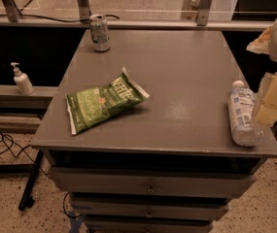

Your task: Place blue plastic bottle upright

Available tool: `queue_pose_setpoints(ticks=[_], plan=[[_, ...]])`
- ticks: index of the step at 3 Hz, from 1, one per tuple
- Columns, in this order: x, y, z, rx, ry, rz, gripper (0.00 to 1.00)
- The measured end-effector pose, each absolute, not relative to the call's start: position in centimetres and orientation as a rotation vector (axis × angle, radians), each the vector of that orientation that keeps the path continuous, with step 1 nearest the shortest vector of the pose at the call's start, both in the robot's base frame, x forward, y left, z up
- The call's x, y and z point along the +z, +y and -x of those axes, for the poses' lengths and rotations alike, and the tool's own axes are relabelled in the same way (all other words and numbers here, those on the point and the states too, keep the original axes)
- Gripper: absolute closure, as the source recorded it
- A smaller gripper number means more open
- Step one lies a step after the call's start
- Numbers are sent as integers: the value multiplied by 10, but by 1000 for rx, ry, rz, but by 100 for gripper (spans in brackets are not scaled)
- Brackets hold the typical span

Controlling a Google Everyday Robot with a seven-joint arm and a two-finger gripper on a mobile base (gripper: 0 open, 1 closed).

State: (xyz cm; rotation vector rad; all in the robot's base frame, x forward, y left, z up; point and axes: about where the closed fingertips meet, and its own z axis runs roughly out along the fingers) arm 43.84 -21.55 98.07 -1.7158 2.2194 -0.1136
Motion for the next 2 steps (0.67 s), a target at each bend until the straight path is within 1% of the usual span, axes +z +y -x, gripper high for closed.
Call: queue_pose_setpoints(ticks=[2], plan=[[983, -211, -442, -94, 2215, 1705, 0]])
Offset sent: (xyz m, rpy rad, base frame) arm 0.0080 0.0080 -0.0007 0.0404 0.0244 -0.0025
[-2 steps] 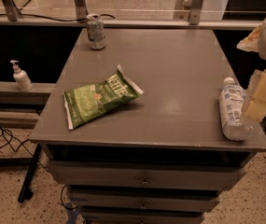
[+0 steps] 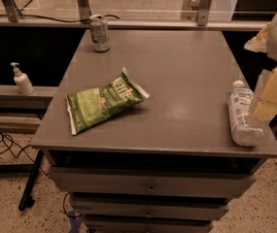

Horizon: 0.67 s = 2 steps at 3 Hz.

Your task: Place blue plastic bottle upright

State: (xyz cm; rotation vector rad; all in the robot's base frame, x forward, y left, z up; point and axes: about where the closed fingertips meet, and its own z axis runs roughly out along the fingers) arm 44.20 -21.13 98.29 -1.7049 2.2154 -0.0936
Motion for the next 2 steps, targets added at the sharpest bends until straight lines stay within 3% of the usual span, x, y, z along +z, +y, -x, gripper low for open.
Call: queue_pose_setpoints(ticks=[2], plan=[[962, -222, -482, 49, 2428, 1389, 0]])
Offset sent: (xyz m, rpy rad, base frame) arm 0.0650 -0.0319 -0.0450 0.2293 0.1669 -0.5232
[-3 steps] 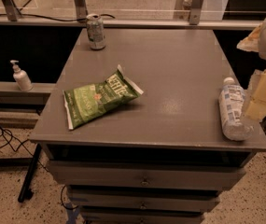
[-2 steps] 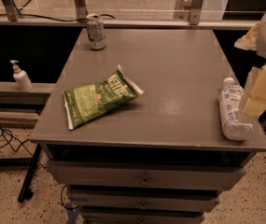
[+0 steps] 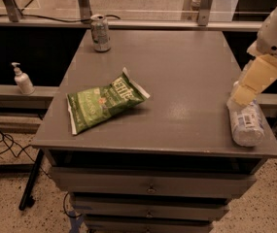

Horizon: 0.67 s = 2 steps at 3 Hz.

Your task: Place blue plastic bottle upright

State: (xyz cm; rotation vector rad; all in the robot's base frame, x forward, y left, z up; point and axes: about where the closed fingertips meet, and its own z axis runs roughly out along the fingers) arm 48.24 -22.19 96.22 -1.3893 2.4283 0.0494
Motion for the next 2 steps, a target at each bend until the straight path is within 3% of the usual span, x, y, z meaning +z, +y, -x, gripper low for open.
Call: queue_pose_setpoints(ticks=[2], plan=[[914, -275, -495, 93, 2677, 834, 0]])
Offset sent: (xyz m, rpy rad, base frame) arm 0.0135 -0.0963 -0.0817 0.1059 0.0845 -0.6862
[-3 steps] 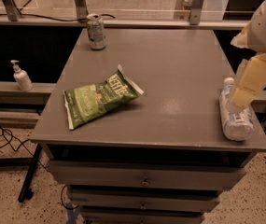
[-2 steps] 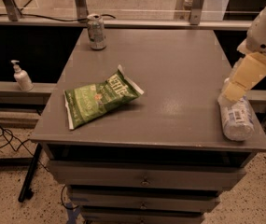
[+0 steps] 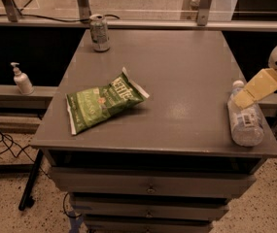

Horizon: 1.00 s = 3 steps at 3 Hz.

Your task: Place blue plastic bottle upright

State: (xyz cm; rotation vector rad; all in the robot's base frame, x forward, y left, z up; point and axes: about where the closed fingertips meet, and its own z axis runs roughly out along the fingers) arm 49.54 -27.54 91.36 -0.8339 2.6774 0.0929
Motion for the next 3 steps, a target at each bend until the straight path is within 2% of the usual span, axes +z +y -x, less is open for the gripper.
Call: queue_pose_setpoints(ticks=[2, 3], plan=[[876, -325, -514, 35, 2819, 429, 0], [869, -328, -535, 52, 2861, 327, 0]])
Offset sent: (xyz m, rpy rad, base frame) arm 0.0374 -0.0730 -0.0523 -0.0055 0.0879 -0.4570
